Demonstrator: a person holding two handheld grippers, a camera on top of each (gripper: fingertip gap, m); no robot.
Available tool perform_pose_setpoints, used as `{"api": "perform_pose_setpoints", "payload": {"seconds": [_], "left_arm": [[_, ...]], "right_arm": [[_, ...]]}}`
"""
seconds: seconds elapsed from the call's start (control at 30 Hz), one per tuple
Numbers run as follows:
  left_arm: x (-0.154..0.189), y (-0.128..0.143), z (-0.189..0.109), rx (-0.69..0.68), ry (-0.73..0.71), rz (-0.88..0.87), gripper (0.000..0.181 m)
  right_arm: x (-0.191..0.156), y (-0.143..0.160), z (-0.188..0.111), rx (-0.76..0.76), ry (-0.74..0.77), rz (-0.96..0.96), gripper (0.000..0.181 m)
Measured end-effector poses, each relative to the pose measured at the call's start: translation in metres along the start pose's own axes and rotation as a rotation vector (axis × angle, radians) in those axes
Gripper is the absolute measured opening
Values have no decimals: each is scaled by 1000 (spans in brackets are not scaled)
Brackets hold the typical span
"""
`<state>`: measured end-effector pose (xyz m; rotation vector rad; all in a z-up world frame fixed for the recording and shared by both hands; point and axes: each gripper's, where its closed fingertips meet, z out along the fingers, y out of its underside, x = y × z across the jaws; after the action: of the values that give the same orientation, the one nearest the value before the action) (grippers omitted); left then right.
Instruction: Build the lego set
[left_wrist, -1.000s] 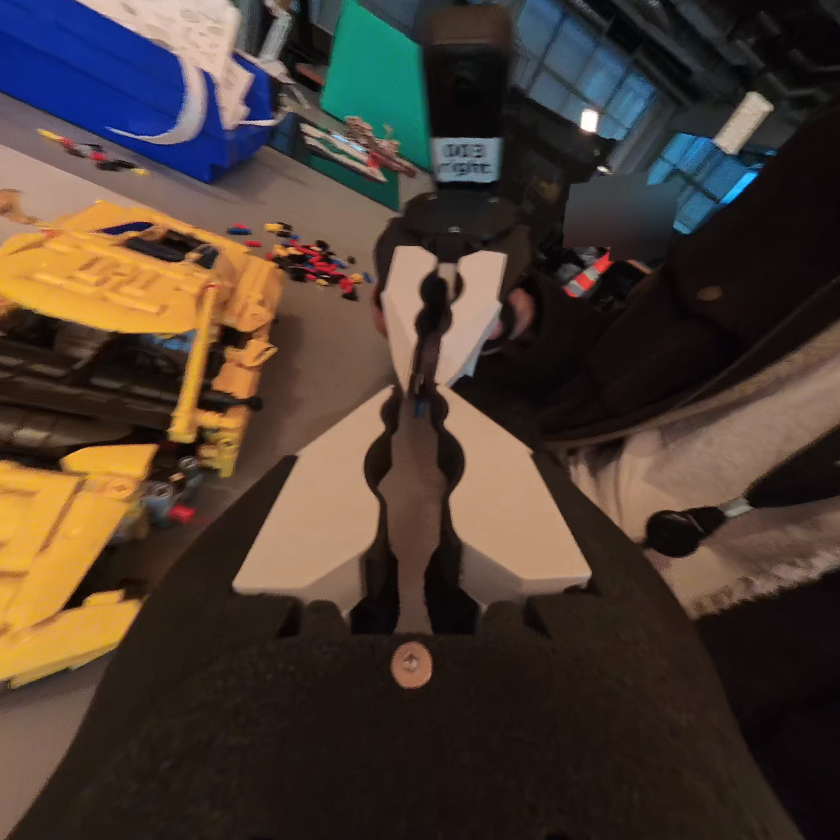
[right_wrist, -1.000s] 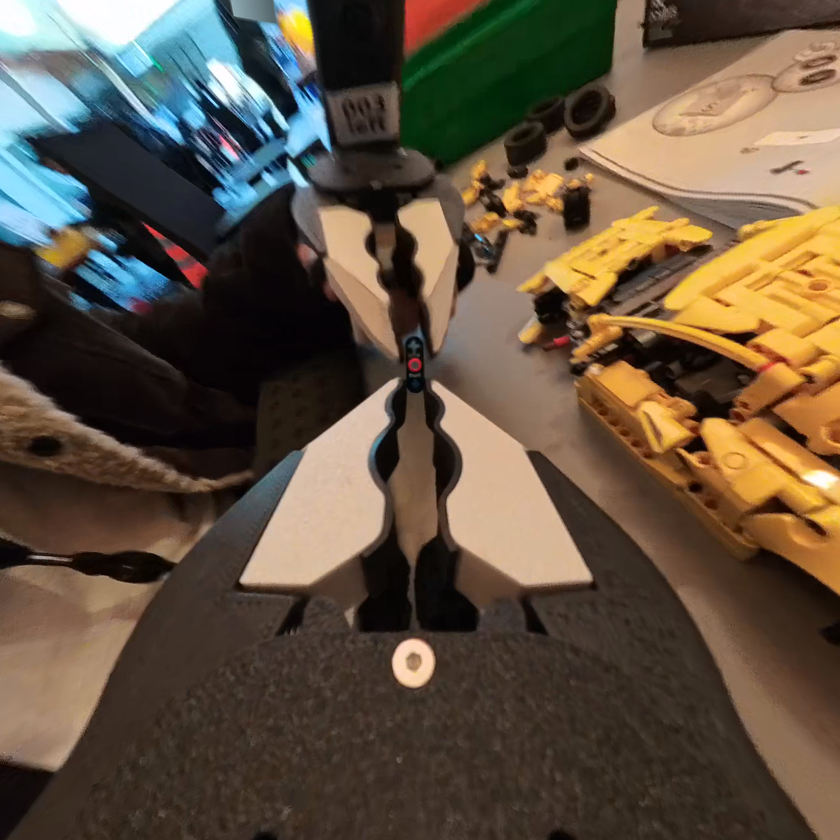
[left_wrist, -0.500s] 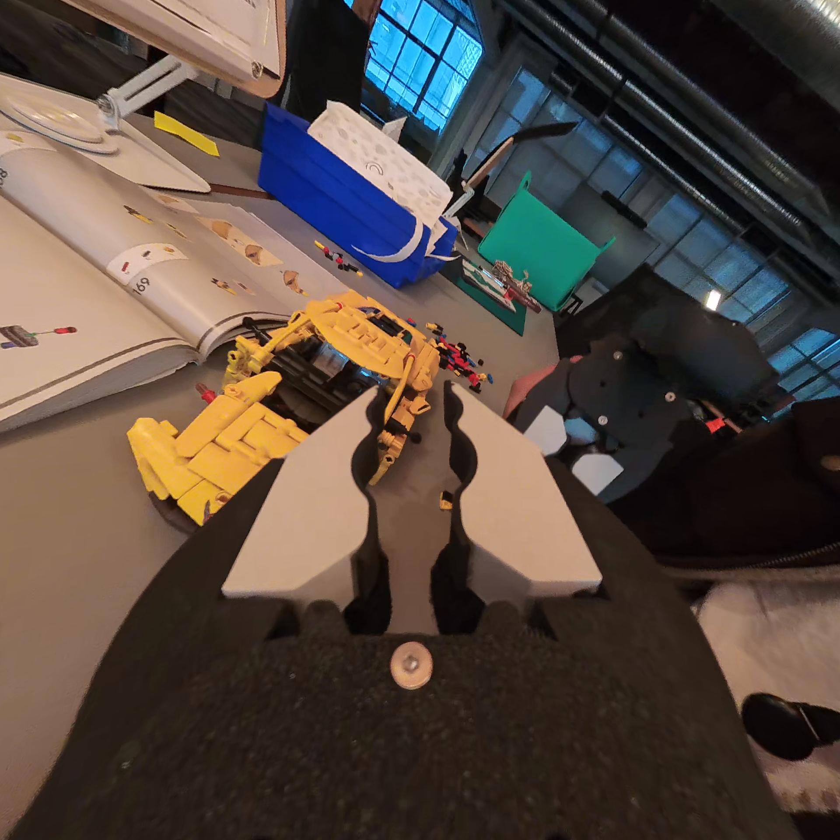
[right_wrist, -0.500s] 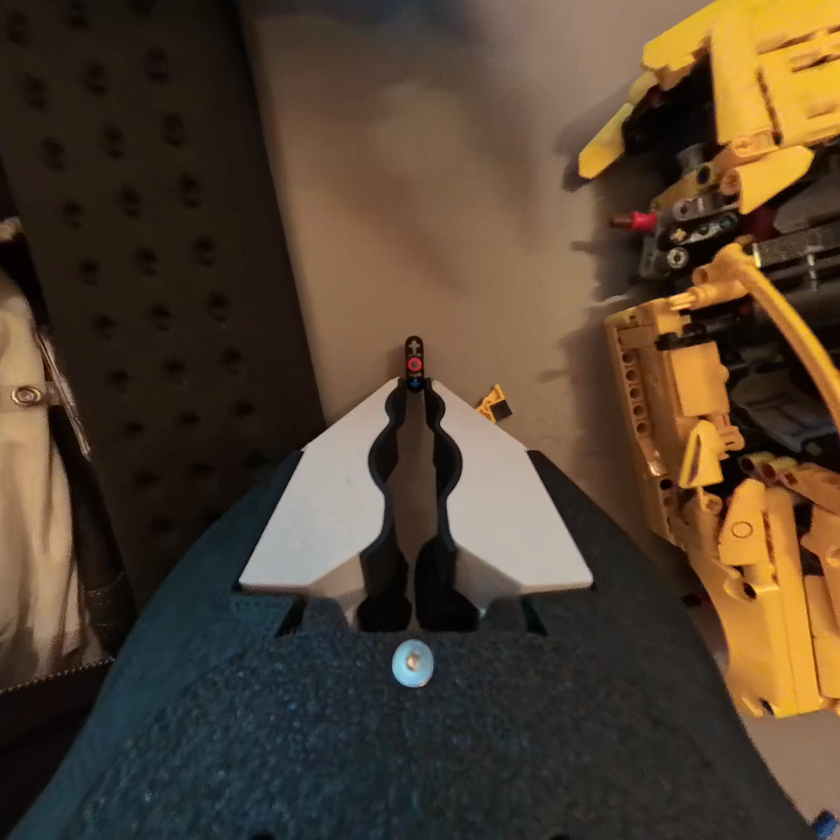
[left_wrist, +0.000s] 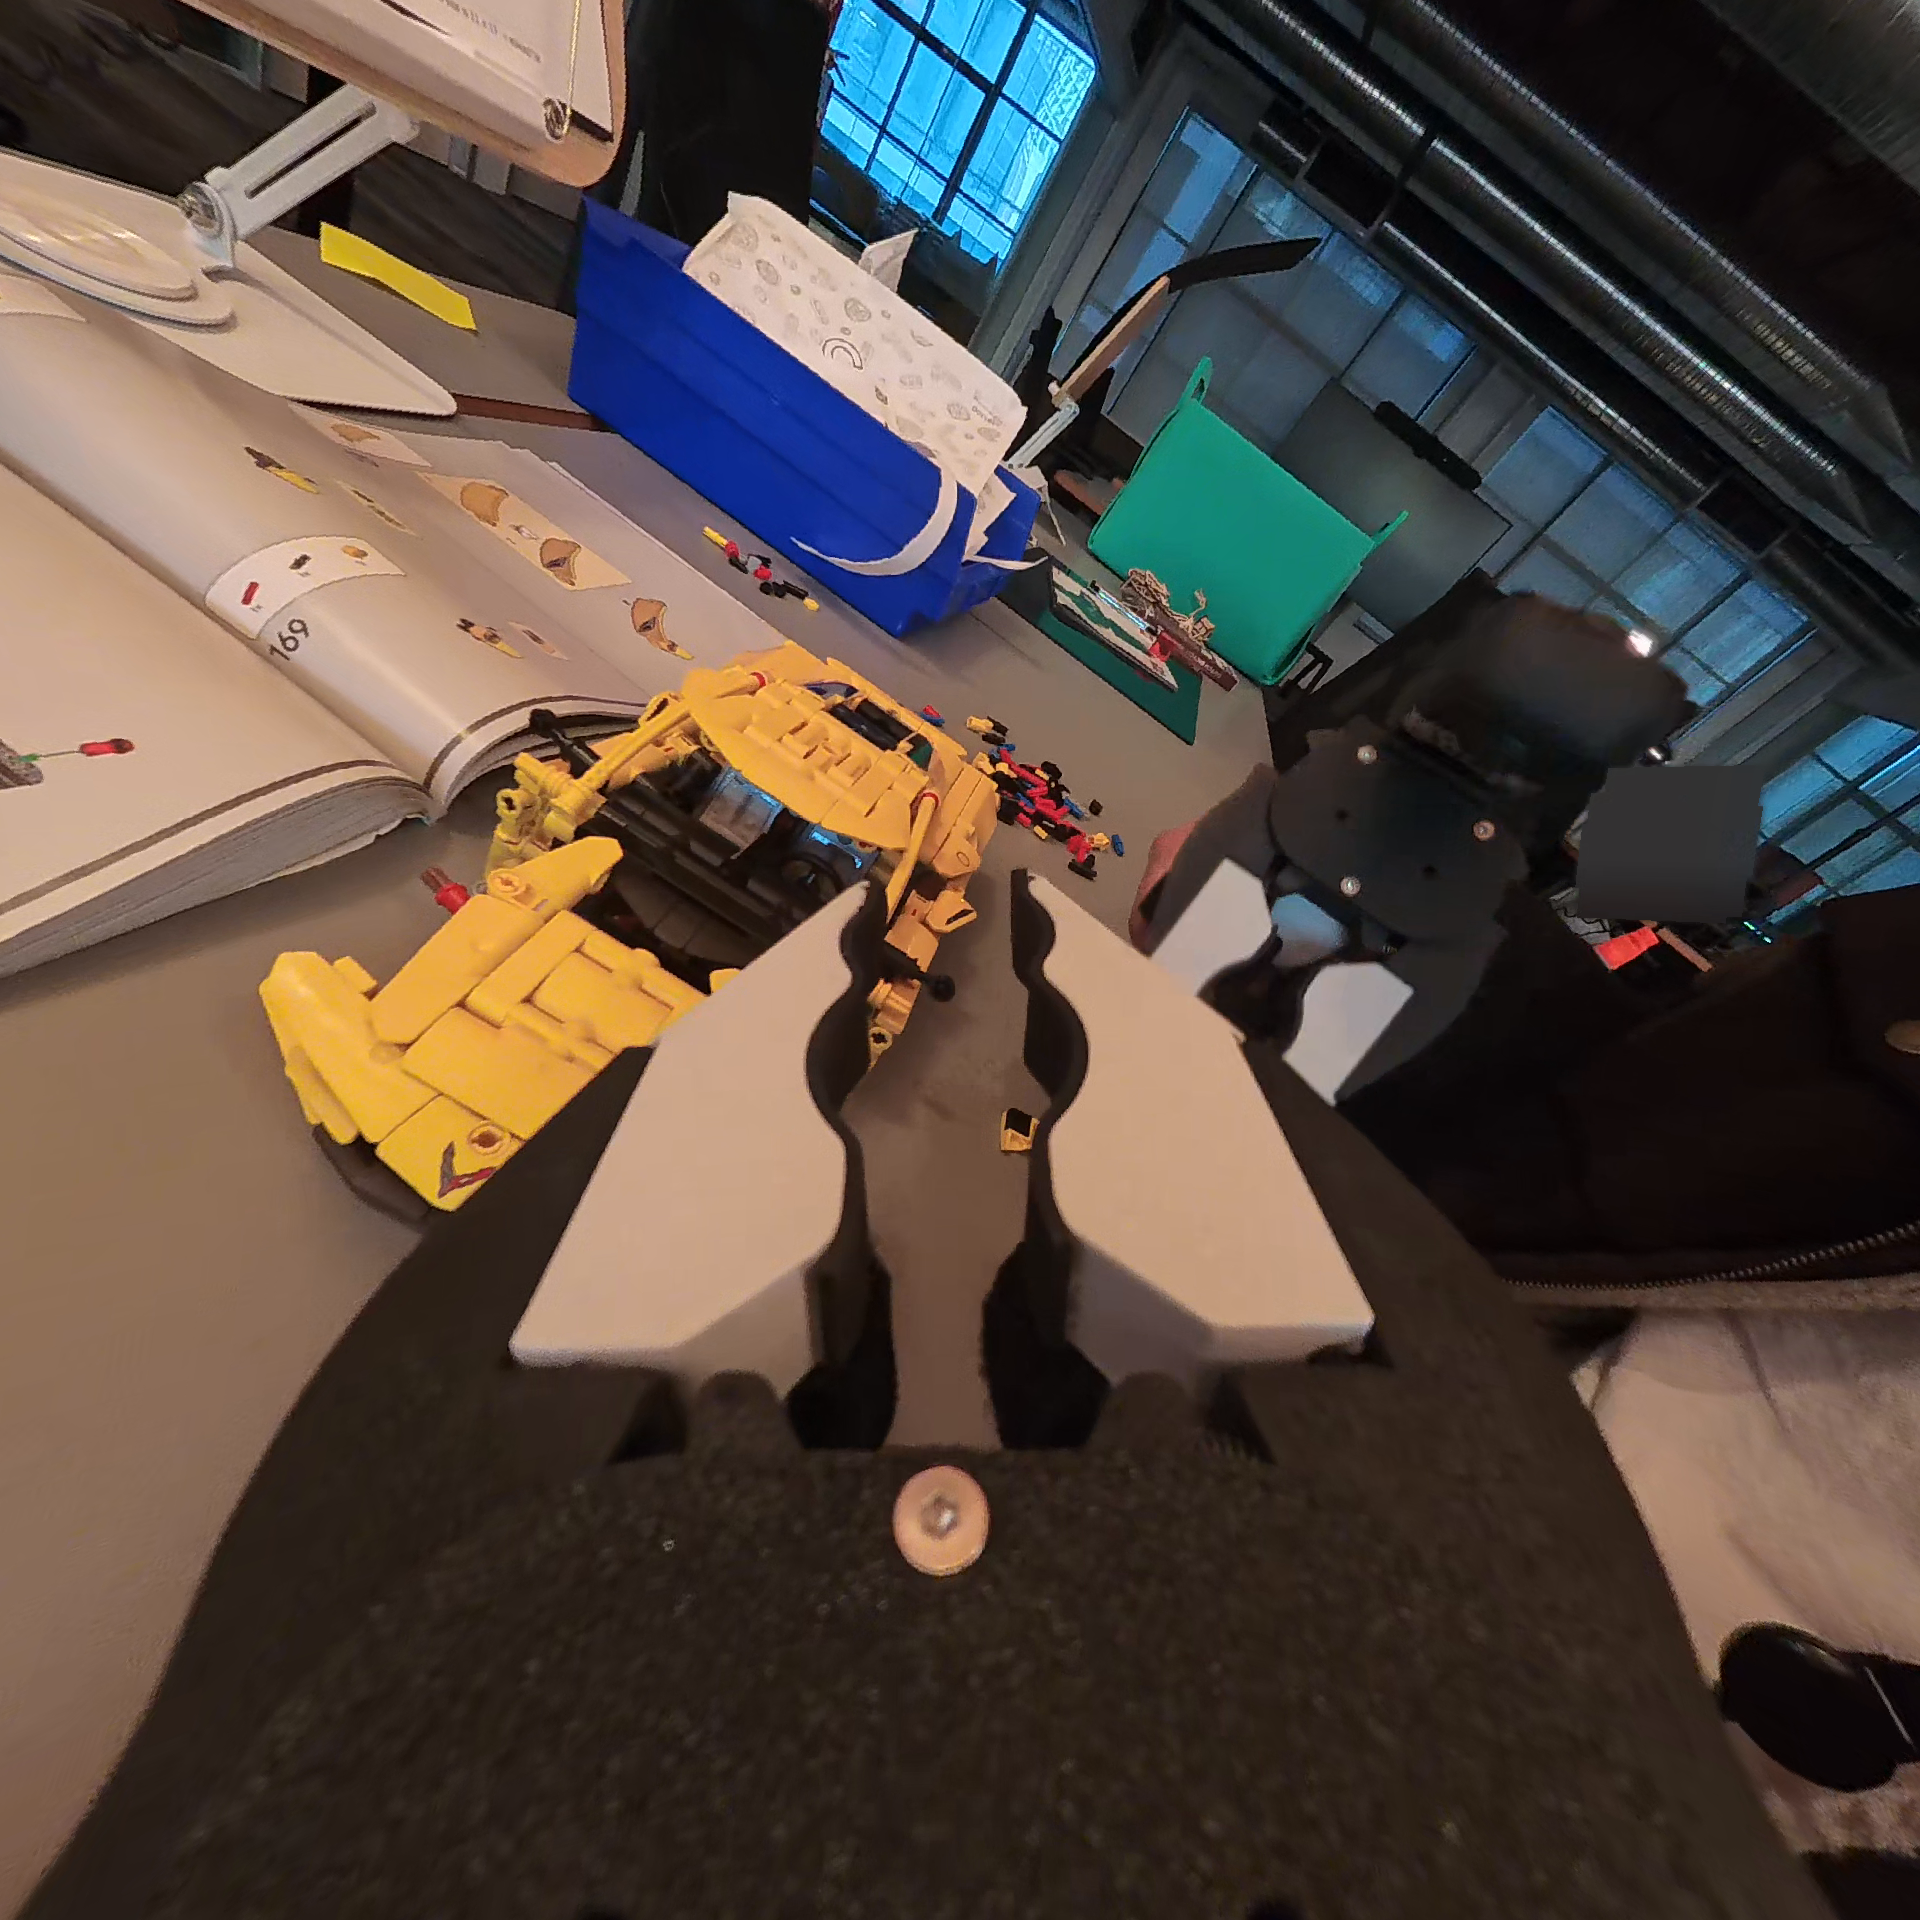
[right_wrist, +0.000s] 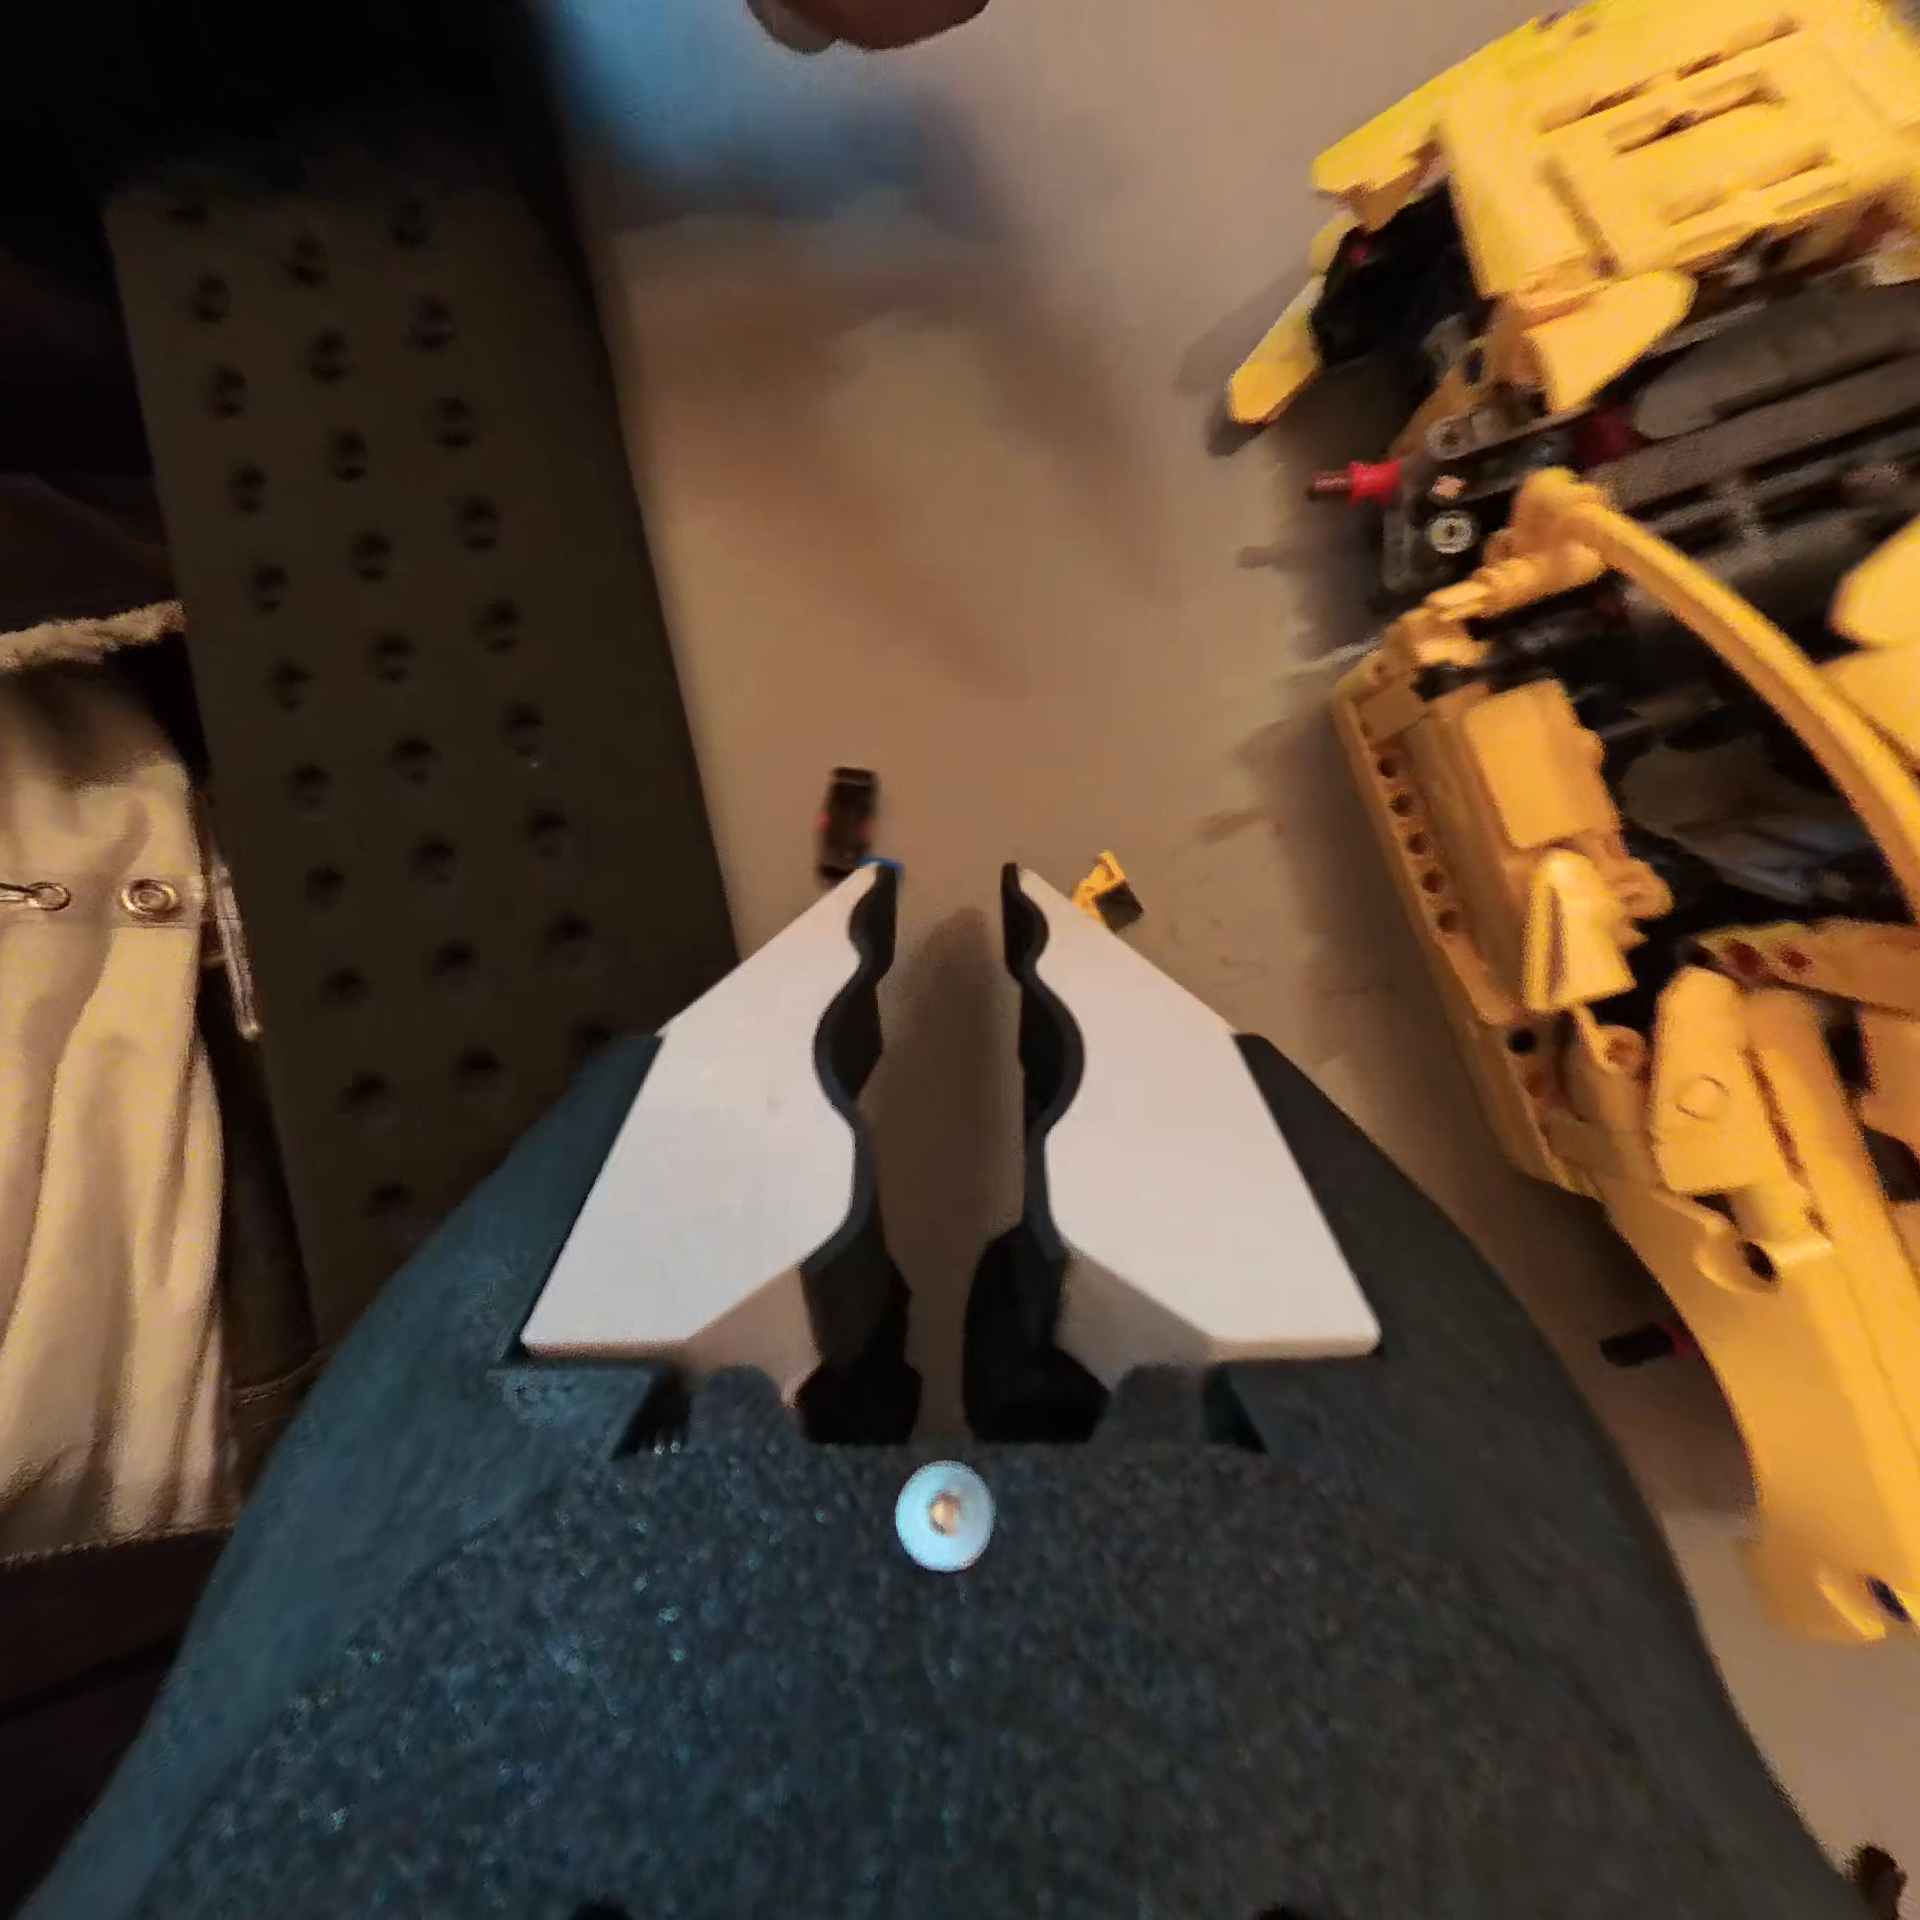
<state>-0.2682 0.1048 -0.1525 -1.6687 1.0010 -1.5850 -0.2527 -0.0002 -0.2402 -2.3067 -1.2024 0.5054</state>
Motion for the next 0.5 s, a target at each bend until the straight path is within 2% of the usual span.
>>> {"api": "perform_pose_setpoints", "payload": {"seconds": [0.17,0.27,0.4,0.5], "left_arm": [[2,3,2,-17,7,8,23],[6,10,6,-56,28,-4,23],[15,38,16,-202,64,11,22],[27,67,22,-347,117,21,22]], "right_arm": [[33,11,-3,44,157,-59,32],[34,12,4,71,156,-60,32],[31,10,9,76,154,-77,17],[30,6,4,70,203,-157,17]]}}
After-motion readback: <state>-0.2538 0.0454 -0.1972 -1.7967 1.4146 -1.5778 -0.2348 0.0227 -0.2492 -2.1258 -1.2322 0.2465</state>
